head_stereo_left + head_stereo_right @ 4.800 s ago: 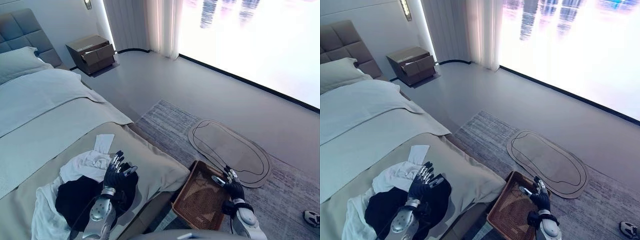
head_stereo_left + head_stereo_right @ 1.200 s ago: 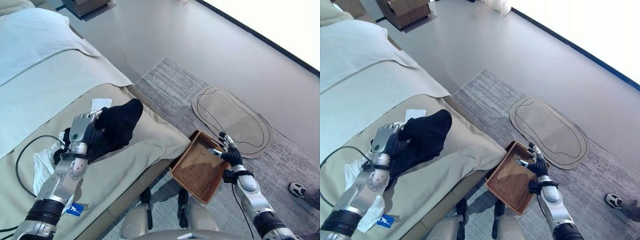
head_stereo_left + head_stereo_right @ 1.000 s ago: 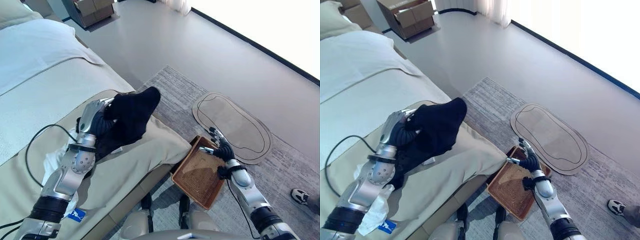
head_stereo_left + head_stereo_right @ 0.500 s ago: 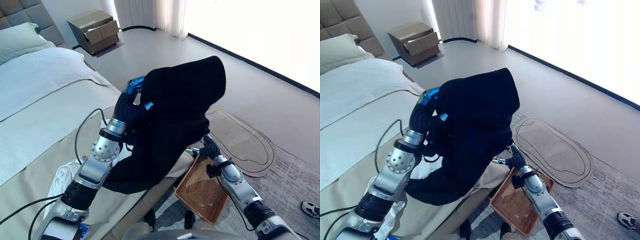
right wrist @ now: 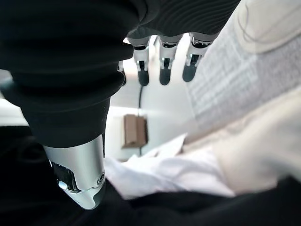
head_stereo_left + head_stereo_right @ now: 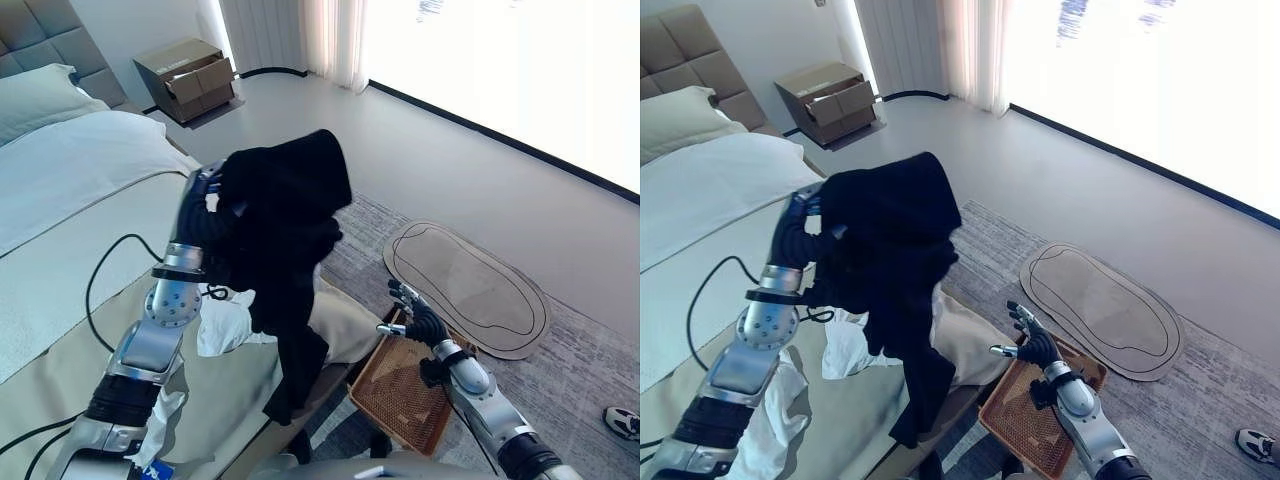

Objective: Pick up clothes into the bucket

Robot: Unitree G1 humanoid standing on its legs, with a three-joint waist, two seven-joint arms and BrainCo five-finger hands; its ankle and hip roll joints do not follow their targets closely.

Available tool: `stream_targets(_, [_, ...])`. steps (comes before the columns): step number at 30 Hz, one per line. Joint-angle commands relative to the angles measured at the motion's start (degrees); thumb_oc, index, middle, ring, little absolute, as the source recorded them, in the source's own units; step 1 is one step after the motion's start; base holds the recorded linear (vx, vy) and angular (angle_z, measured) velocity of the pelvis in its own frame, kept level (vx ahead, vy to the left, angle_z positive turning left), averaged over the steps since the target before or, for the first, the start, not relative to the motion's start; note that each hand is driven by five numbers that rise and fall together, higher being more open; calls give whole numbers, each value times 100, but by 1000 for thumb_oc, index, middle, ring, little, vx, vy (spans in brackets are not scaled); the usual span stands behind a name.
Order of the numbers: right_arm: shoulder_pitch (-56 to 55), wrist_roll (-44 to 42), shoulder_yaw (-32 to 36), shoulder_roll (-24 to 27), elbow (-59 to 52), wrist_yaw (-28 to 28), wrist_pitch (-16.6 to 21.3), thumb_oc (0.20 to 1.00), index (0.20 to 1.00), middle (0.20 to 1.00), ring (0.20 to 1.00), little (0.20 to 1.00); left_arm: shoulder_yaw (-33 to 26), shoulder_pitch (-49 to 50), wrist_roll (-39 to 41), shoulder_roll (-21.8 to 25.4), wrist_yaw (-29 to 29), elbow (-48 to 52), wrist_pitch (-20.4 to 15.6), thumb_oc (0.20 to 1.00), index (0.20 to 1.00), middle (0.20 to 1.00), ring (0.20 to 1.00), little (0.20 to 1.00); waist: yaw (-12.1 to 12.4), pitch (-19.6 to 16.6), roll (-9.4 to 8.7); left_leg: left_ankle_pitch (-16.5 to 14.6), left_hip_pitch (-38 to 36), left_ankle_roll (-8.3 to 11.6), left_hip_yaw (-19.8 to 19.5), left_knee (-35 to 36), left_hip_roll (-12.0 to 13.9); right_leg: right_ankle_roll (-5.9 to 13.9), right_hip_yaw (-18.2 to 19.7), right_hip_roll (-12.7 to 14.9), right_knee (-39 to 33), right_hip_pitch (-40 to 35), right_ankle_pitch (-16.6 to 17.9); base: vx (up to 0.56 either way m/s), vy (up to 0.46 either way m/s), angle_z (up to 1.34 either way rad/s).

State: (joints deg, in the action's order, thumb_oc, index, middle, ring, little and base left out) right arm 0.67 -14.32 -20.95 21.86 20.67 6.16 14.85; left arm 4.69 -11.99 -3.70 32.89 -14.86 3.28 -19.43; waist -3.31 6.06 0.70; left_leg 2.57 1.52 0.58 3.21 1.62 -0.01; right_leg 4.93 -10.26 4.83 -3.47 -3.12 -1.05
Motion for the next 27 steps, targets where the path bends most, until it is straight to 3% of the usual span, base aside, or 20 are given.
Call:
stream_targets(1, [366,-454,-377,77,-413,781,59,1000,1000,1000,1000,1000,-219,-727,-31,173,-147,19,-427,200,200,200,200,200,144,-300,-348,-337,-109,299,-66,-52,444,609,-184,805,7,189,583,0,0,0])
stream_targets(6, [627,-510,-719,143,-449,1139,-33,1000,1000,1000,1000,1000,-5,-996,-40,193,17,-28,-421,200,200,200,200,200,184,-347,-351,-330,-131,308,-89,-14,439,623,-237,815,-12,144,576,3,-2,1])
stream_targets(20, [1177,-457,-954,-787,-291,135,-148,1000,1000,1000,1000,1000,948,-1726,346,-397,171,682,-248,200,200,200,200,200,153,-411,-284,-360,-202,264,-94,-11,409,619,-253,831,-15,82,588,2,0,2])
stream_targets(27, [1425,-486,-1183,-1023,-242,-99,-246,1000,1000,1000,1000,1000,1338,-2049,779,-663,337,1105,-185,200,200,200,200,200,155,-400,-281,-354,-195,251,-105,-24,407,611,-257,840,-21,71,597,0,0,0])
